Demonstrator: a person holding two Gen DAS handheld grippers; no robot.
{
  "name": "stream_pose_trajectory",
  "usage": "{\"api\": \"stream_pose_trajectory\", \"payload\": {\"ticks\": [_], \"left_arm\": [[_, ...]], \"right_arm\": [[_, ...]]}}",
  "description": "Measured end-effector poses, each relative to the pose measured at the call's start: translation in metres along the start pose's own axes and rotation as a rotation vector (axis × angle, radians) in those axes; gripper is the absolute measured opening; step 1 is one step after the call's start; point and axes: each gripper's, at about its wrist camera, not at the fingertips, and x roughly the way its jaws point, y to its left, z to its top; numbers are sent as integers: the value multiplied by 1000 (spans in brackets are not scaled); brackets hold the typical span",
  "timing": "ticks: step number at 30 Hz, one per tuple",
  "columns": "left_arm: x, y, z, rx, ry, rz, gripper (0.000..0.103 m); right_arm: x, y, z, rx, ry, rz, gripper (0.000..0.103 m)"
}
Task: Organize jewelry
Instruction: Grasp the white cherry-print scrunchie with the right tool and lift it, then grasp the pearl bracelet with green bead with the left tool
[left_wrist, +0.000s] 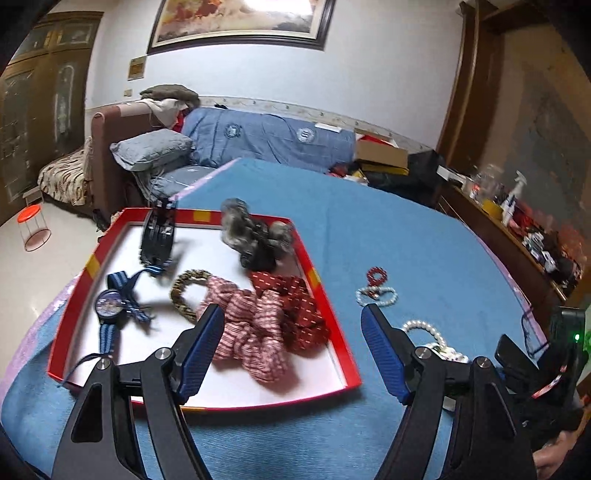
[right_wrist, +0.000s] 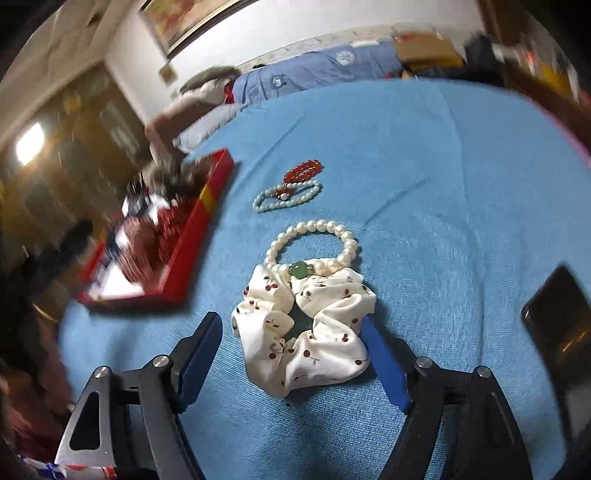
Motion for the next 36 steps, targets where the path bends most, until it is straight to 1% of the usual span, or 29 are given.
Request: {"api": "stream_pose_trajectory", "payload": {"ticks": [1, 2, 3, 4, 5, 6, 8, 9, 11, 12, 13, 15, 16, 17, 19, 20, 22, 24, 25, 26, 27, 28, 29, 31, 34, 35, 36], "left_arm": [[2, -3, -1, 8, 7, -7, 75], [4, -7, -1, 18, 16, -17, 75], [5, -12, -3, 26, 29, -28, 75], [7, -14, -3, 33, 38, -35, 75], [10, -18, -3, 41, 53, -48, 75], [12, -21, -4, 46, 70, -64, 75], [18, -26, -3, 42, 109, -100, 75], [21, -28, -2, 37, 128, -120, 75], [27, -35, 0, 34, 161, -154, 75], [30, -39, 1, 34, 173, -166, 75], [32, -43, 2, 35, 181, -175, 75], [40, -54, 3, 50, 210, -208, 75], [43, -60, 3, 65, 223, -224, 75], [47, -69, 1, 94, 234, -235, 75], [54, -92, -5, 183, 259, -245, 74], [58, -102, -10, 227, 268, -251, 73], [67, -125, -21, 322, 284, -243, 71], [74, -142, -28, 390, 276, -227, 71], [79, -151, -31, 423, 277, -217, 68], [83, -157, -34, 446, 279, -212, 63], [87, -165, -37, 471, 281, -214, 60], [91, -170, -38, 489, 285, -216, 54], [96, -175, -41, 510, 294, -210, 41], [103, -181, -44, 537, 316, -200, 31], [114, -187, -51, 557, 332, -187, 30], [116, -188, -53, 562, 331, -188, 27], [116, -190, -54, 564, 325, -192, 27]], "right_arm": [[-1, 5, -1, -32, -20, -43, 77], [-1, 6, -3, -45, -28, -61, 56], [0, 6, -4, -51, -17, -63, 30], [4, 2, -5, -41, 9, -57, 24], [6, 0, -6, -35, 14, -58, 21], [4, -1, -6, -37, 12, -54, 15], [-6, -1, -7, -48, -8, -19, 11], [-10, -4, -6, -38, -18, 8, 9], [-24, -16, -5, 11, -57, 93, 9], [-37, -27, -3, 57, -105, 154, 9], [-47, -35, -1, 91, -143, 185, 9], [-63, -52, 0, 158, -219, 196, 9], [-67, -57, -2, 181, -239, 193, 9], [-74, -69, -3, 235, -272, 193, 9], [-80, -81, -4, 299, -299, 199, 9], [-84, -87, -6, 330, -318, 179, 9], [-88, -91, -7, 354, -337, 165, 9], [-90, -91, -8, 364, -339, 170, 9], [-91, -91, -8, 367, -342, 169, 9], [-92, -92, -8, 368, -343, 170, 9], [-92, -92, -8, 370, -344, 174, 9], [-92, -92, -8, 375, -346, 174, 9], [-92, -93, -9, 378, -348, 174, 9], [-89, -93, -7, 382, -342, 179, 9], [-86, -95, -5, 383, -339, 185, 9], [-86, -94, -6, 384, -339, 187, 9], [-87, -94, -6, 382, -341, 186, 9]]}}
